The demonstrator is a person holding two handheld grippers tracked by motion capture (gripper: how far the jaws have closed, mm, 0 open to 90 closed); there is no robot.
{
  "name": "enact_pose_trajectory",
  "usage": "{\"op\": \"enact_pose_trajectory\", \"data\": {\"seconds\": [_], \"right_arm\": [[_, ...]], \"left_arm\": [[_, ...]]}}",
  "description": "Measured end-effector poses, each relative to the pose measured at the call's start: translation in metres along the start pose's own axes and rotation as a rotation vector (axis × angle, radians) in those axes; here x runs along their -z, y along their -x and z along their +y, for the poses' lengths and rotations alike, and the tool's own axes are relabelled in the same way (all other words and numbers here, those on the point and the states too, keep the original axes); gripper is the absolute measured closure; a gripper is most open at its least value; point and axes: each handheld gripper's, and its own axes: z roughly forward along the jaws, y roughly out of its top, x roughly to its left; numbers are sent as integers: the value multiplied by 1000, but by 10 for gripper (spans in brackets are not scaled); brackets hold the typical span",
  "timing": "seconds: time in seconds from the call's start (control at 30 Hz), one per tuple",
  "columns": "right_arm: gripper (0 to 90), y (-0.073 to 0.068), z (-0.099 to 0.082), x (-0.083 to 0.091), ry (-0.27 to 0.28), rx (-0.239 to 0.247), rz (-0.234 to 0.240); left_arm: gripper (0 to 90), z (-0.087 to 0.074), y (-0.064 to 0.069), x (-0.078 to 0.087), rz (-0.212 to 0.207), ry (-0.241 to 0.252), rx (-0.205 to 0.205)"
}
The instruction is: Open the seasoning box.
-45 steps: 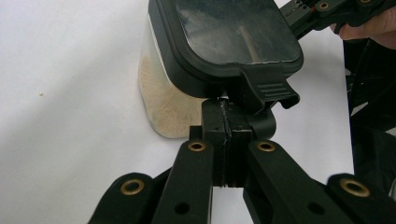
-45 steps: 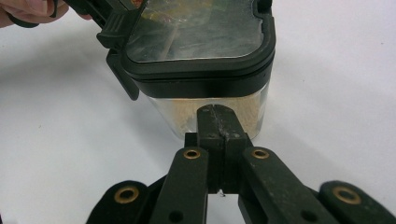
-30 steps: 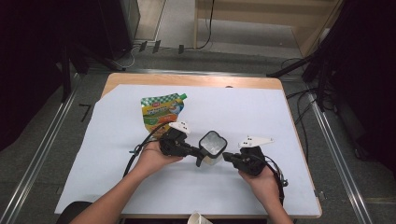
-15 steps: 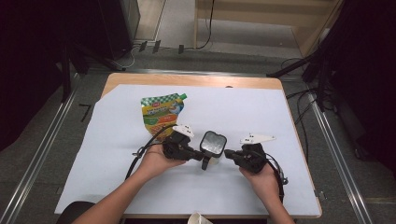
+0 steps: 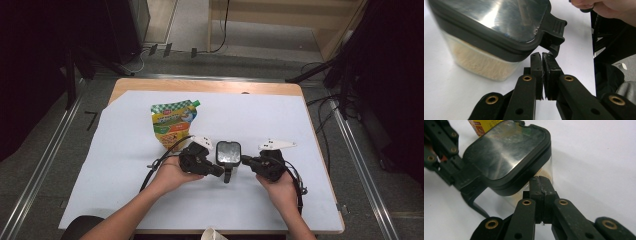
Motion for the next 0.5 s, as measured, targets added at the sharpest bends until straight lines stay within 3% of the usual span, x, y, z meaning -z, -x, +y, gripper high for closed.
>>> {"op": "enact_pose_trajectory", "data": {"seconds": [0.2, 0.27, 0.33, 0.5], "right_arm": [[900, -9, 0, 15, 8, 21, -10], [900, -10, -1, 18, 11, 20, -11], [900, -16, -5, 24, 1, 5, -1], [900, -30, -6, 29, -1, 19, 24]], "left_arm": [[864, -2, -2, 13, 12, 0, -13], [862, -3, -4, 17, 21, 5, 3], [843, -4, -6, 18, 26, 4, 2], [745, -4, -8, 22, 39, 20, 2]]}}
